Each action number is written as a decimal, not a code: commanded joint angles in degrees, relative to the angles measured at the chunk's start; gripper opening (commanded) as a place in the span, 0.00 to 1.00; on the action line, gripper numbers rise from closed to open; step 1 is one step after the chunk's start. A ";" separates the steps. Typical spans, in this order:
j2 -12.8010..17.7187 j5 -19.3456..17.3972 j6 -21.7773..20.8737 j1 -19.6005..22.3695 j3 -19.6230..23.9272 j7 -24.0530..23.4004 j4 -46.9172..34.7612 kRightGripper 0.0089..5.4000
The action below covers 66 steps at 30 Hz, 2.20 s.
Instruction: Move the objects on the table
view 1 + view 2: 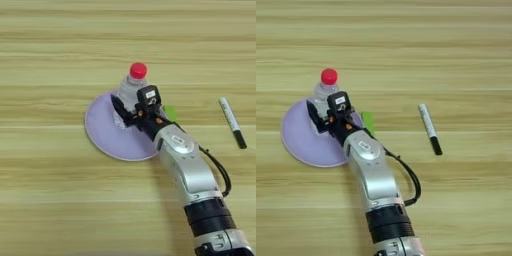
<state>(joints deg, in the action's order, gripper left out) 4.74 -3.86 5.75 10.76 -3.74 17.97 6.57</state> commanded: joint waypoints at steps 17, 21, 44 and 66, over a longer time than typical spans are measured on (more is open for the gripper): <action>0.64 -3.18 -6.63 6.60 8.85 -4.66 -6.63 0.59; 2.20 -1.27 -8.63 7.32 11.22 -7.62 -6.22 0.59; 8.59 4.00 -8.41 9.53 16.73 -16.86 2.11 0.59; 10.01 2.25 -4.03 11.50 17.08 -15.29 10.72 0.59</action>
<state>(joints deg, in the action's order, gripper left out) 12.63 -0.47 3.14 16.33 12.85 1.97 19.06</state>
